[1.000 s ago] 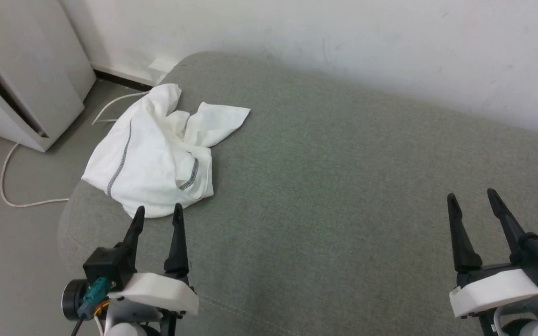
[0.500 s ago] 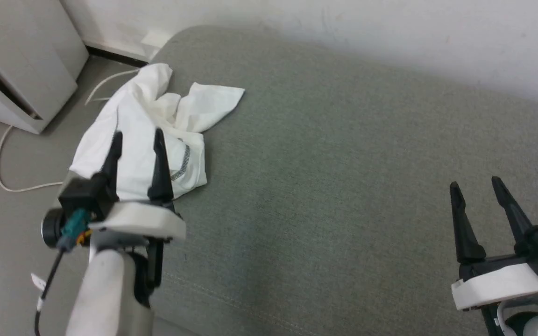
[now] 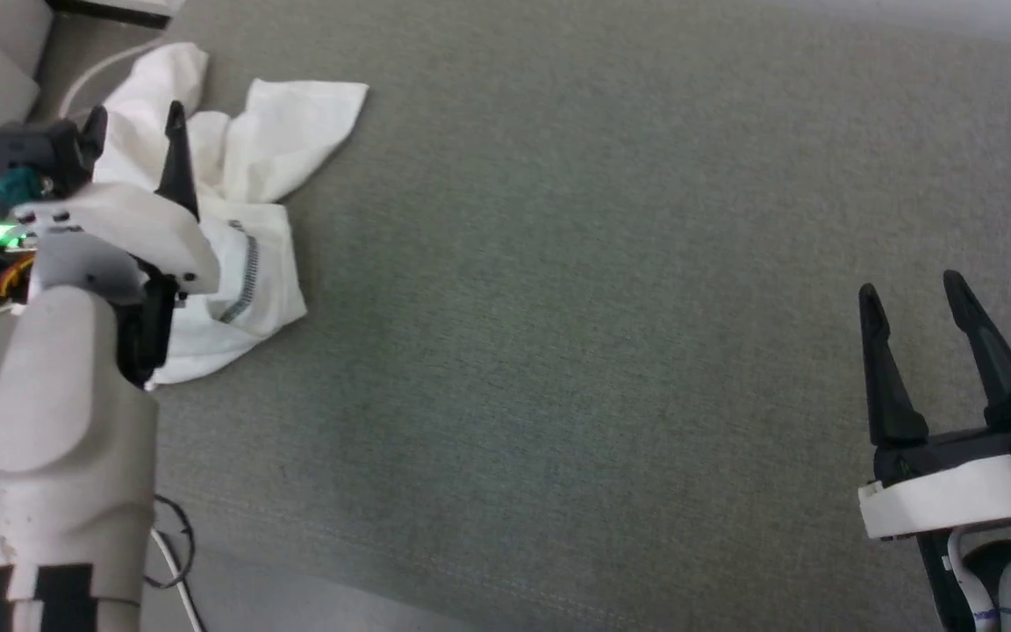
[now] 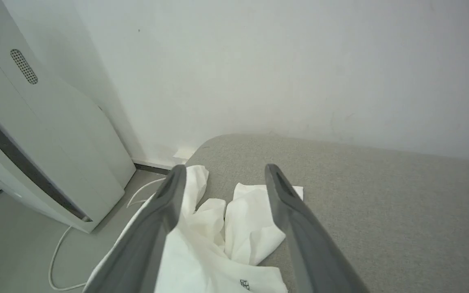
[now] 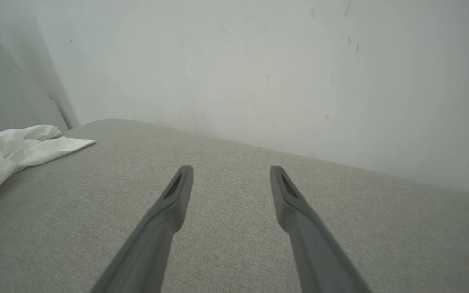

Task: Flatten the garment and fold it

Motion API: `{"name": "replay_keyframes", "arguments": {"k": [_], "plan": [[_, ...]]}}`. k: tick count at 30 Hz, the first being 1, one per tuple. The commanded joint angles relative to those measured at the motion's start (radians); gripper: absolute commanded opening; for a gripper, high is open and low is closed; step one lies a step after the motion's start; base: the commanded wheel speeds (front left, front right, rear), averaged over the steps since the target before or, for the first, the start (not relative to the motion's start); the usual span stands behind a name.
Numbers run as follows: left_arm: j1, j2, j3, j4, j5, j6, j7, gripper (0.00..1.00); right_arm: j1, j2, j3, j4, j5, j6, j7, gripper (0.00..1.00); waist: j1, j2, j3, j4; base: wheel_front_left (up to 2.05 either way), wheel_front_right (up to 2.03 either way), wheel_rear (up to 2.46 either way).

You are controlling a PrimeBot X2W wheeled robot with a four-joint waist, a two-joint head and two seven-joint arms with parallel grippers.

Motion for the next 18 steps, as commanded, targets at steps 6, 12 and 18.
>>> {"name": "replay_keyframes", "arguments": {"k": [6, 12, 18], "plan": [[-0.103, 0.081, -0.006, 0.218, -0.045, -0.043, 0.225, 1.00, -0.042, -0.019, 0.011, 0.001, 0.024, -0.002, -0.018, 1.00, -0.0003, -0.0001, 0.145, -0.110, 0.00, 0.00, 0.00], [-0.135, 0.126, -0.009, 0.353, -0.080, -0.038, 0.473, 1.00, -0.054, -0.022, 0.022, 0.011, 0.044, -0.002, -0.035, 1.00, -0.0003, -0.0001, 0.187, -0.138, 0.00, 0.00, 0.00], [-0.161, 0.155, -0.020, 0.417, -0.107, -0.036, 0.658, 0.00, -0.071, -0.031, 0.019, 0.001, 0.058, -0.002, -0.046, 1.00, -0.0003, -0.0001, 0.241, -0.142, 0.00, 0.00, 0.00]]}}
